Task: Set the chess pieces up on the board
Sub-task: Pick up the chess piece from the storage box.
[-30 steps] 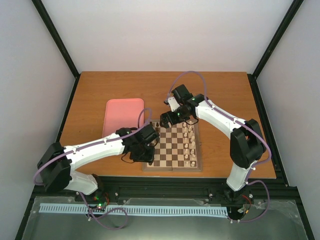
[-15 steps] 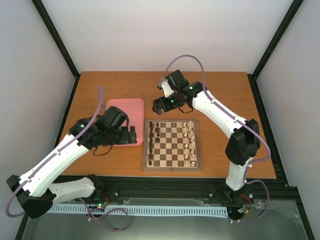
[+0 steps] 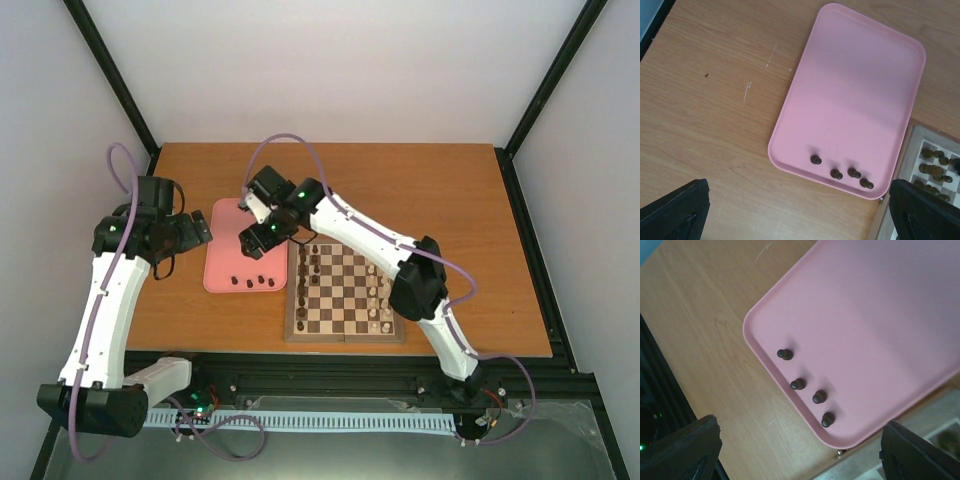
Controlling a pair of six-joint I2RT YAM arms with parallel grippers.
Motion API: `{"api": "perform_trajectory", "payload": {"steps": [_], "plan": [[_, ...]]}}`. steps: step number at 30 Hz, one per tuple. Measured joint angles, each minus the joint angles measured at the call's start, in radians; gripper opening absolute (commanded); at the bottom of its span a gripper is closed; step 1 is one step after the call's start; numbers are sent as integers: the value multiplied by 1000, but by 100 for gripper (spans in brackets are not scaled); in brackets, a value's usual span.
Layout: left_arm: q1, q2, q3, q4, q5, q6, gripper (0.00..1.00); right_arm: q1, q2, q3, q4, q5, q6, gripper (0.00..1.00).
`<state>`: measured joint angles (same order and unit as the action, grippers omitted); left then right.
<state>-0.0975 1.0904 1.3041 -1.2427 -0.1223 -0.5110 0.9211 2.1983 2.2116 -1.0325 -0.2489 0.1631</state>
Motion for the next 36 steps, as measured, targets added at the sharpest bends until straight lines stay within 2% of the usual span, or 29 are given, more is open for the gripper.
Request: {"api": "perform_trajectory", "payload": {"steps": [2, 6, 10, 13, 17, 22, 30, 36], "plan": [[25, 12, -2, 24, 22, 16, 100, 17, 34, 26, -10, -12, 4, 76], [30, 14, -48, 74, 79, 21, 100, 39, 97, 35, -22, -30, 14, 71], [31, 14, -82, 89, 115, 22, 100, 53, 144, -1, -16, -34, 15, 62], [31, 13, -84, 100, 135, 22, 100, 60, 177, -18, -11, -36, 11, 60], [31, 4, -89, 107, 154, 22, 100, 61, 211, -21, 5, -34, 7, 49], [31, -7, -102, 113, 171, 22, 100, 61, 238, -19, 20, -31, 0, 48], [31, -14, -118, 120, 185, 21, 100, 61, 306, 28, 25, 1, -8, 39], [31, -14, -125, 126, 196, 21, 100, 61, 325, 61, 16, 35, -14, 20]]}}
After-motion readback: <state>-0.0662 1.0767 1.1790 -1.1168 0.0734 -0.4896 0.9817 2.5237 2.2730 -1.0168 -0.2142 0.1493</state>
